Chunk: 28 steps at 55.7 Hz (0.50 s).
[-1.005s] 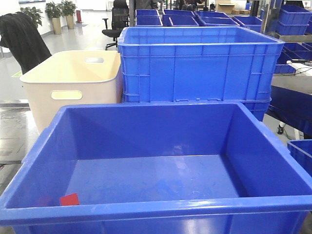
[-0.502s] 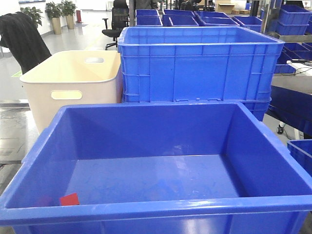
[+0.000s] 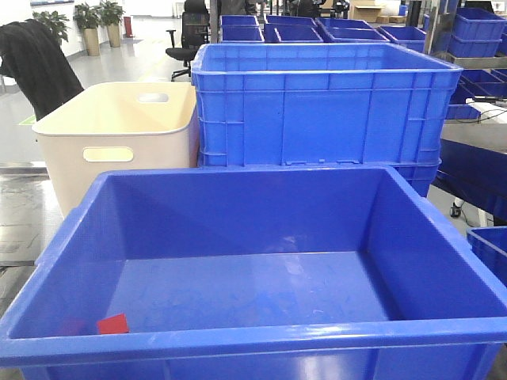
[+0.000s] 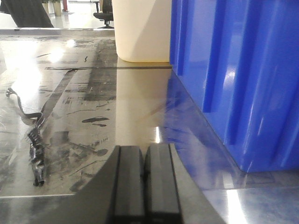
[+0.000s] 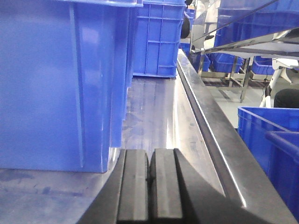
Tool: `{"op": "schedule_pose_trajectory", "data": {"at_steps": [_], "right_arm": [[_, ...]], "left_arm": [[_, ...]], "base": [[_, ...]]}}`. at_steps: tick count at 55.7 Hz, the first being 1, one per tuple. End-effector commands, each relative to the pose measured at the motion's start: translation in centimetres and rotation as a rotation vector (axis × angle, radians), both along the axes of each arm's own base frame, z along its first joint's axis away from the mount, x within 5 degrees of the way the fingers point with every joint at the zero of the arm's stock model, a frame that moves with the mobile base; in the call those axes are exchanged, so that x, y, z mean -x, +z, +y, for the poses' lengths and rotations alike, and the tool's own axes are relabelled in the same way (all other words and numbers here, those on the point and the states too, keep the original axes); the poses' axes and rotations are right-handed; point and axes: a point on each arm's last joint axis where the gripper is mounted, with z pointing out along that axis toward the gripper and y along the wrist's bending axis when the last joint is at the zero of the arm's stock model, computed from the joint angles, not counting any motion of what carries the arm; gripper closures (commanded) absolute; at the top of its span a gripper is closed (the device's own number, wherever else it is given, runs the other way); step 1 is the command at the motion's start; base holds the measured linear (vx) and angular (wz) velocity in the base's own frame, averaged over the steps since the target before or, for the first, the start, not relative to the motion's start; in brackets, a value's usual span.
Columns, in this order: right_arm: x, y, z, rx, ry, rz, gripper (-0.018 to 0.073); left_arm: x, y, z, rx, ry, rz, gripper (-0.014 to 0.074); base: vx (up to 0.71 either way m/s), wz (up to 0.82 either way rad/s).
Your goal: Pick red and yellow blocks into blue bin
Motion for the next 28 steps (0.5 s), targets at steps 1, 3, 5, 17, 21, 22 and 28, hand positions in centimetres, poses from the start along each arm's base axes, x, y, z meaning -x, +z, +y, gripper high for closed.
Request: {"op": "schedule_pose_trajectory", "data": {"at_steps": [1,3,5,17,21,22,28], "right_arm": [[-0.05,0.32,-0.05,0.003,-0.008,-0.06,0.0571],[-0.05,0.32,-0.05,0.003,-0.008,-0.06,0.0571],[-0.05,0.32,-0.05,0.003,-0.008,-0.06,0.0571],[-0.05,0.32,-0.05,0.003,-0.008,-0.06,0.0571],[-0.05,0.32,-0.05,0.003,-0.008,-0.06,0.0571],[-0.05,0.32,-0.05,0.003,-0.008,-0.06,0.0571],[-0.05,0.32,-0.05,0.003,-0.008,-0.06,0.0571]], "left_arm": [[-0.07,-0.15,-0.08,0.018,-0.006,-0.062,0.0603],[-0.07,-0.15,-0.08,0.018,-0.006,-0.062,0.0603],[-0.07,-0.15,-0.08,0.018,-0.006,-0.062,0.0603],[-0.07,-0.15,-0.08,0.018,-0.006,-0.062,0.0603],[-0.07,-0.15,-0.08,0.018,-0.006,-0.062,0.0603],[-0.07,-0.15,-0.08,0.018,-0.006,-0.062,0.0603],[-0.07,-0.15,-0.08,0.018,-0.006,-0.062,0.0603]], "base": [[0.0,0.0],[0.0,0.0],[0.0,0.0],[0.0,0.0],[0.0,0.0],[0.0,0.0],[0.0,0.0]]}}
